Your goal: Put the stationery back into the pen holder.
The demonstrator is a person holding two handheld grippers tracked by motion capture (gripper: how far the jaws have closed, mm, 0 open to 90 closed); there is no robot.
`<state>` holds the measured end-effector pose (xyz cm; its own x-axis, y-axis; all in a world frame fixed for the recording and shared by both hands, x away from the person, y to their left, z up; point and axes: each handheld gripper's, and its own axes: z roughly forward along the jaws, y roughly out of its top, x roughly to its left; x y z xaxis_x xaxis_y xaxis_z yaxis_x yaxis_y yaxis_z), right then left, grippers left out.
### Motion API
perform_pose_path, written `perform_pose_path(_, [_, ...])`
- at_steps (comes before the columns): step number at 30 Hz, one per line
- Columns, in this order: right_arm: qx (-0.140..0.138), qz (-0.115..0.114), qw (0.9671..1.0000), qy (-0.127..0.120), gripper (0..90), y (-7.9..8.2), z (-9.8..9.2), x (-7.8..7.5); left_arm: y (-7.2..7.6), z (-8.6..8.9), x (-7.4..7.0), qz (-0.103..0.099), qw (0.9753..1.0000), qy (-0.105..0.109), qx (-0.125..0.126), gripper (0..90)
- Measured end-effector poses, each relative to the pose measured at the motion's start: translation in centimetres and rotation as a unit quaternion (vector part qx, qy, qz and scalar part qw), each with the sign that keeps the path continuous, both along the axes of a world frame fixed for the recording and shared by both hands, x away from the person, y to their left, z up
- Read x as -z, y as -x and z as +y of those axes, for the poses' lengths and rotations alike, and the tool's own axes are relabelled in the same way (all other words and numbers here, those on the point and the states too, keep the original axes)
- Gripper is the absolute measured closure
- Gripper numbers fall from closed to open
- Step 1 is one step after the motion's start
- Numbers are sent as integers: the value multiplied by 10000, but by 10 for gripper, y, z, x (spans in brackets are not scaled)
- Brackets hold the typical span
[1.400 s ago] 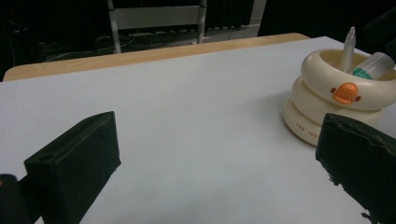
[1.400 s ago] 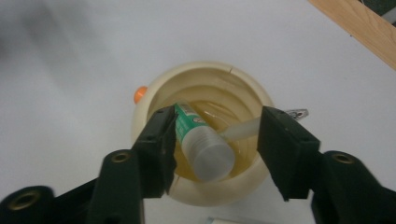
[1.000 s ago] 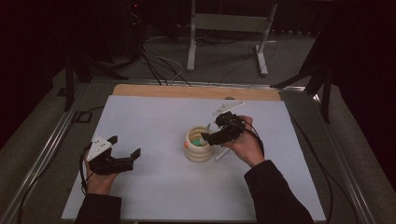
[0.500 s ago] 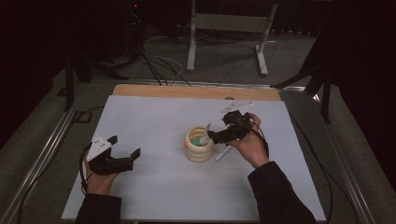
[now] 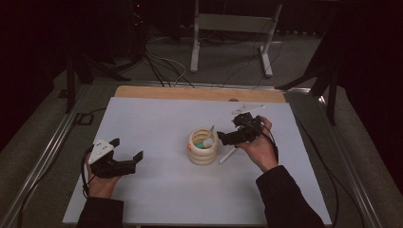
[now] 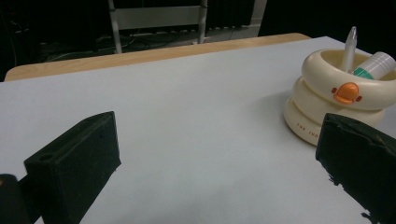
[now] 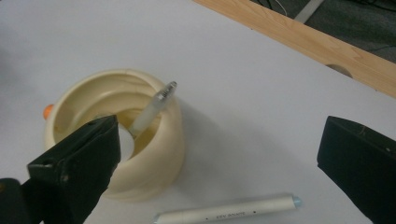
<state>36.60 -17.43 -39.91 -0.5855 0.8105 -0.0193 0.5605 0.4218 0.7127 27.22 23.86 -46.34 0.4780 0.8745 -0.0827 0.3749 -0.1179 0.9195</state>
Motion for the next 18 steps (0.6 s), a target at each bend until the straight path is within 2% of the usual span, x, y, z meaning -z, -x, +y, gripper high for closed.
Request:
perform_pose_path(12, [180, 11, 9998, 48, 0, -1, -7, 4, 0, 0, 0, 6, 10000, 10, -1, 2])
perform_pose_path(18, [336, 18, 9993, 172, 0, -1, -11, 10, 0, 0, 1, 13, 10000, 16, -2, 2])
